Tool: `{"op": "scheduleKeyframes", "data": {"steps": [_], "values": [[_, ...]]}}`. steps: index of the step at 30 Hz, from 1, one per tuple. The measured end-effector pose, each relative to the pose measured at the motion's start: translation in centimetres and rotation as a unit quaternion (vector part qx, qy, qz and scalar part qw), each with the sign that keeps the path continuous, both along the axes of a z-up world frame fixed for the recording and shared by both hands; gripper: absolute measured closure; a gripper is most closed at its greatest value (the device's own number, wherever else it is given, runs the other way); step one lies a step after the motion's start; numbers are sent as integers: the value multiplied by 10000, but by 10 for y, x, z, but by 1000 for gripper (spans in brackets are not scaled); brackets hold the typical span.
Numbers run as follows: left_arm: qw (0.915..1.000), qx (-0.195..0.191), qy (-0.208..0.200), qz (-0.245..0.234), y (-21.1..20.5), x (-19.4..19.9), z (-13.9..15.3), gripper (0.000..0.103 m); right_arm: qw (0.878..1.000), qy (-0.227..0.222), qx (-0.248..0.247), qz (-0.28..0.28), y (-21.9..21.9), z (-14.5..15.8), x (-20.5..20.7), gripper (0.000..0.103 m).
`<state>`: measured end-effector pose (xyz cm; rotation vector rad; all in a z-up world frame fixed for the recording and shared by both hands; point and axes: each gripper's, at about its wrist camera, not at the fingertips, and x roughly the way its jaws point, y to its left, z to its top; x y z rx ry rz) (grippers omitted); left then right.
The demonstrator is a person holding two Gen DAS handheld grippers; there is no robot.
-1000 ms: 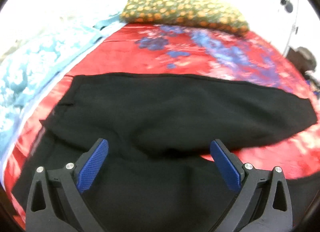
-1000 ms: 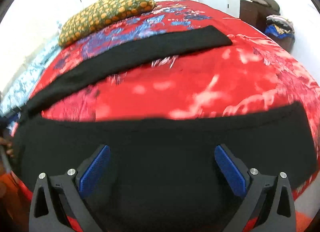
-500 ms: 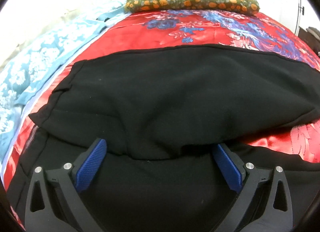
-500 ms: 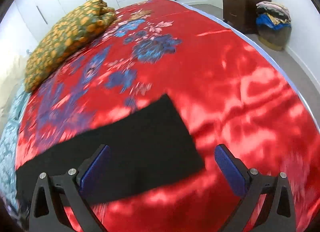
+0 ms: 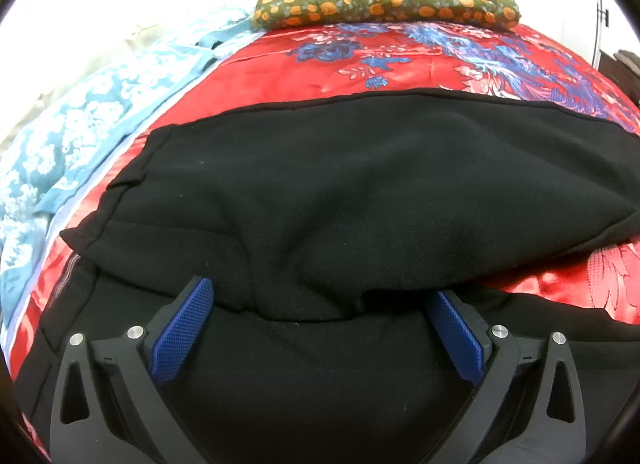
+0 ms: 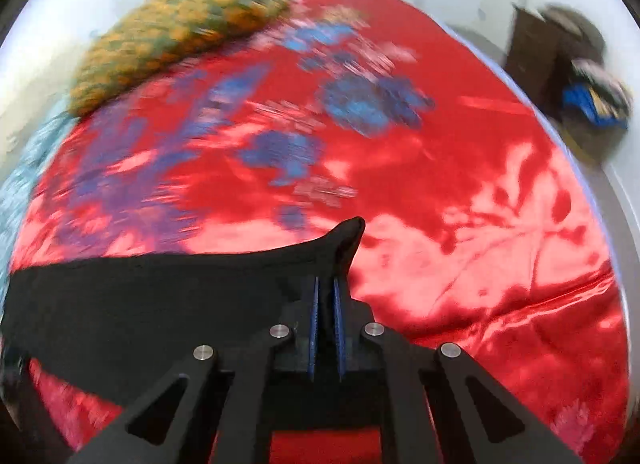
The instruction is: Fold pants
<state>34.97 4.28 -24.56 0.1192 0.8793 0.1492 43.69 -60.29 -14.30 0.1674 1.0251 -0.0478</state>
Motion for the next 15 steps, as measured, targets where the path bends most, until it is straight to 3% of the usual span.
{"op": "scheduleKeyframes", "data": {"steps": [3, 7, 12, 15], "values": [[10000, 16, 13, 0, -1, -1, 0, 1, 9973, -361, 136, 618, 44, 38, -44, 98], [10000, 32, 36, 4, -1, -1, 1, 1, 9845, -543, 366, 1629, 130, 72, -139, 98], [10000, 14, 91, 10, 0, 1, 3, 0, 9665, 34, 901, 2401, 229, 47, -281, 98], [9999, -53, 150, 4, 2, 3, 5, 0, 9679, 400, 750, 2364, 259, 22, -339, 95]]}}
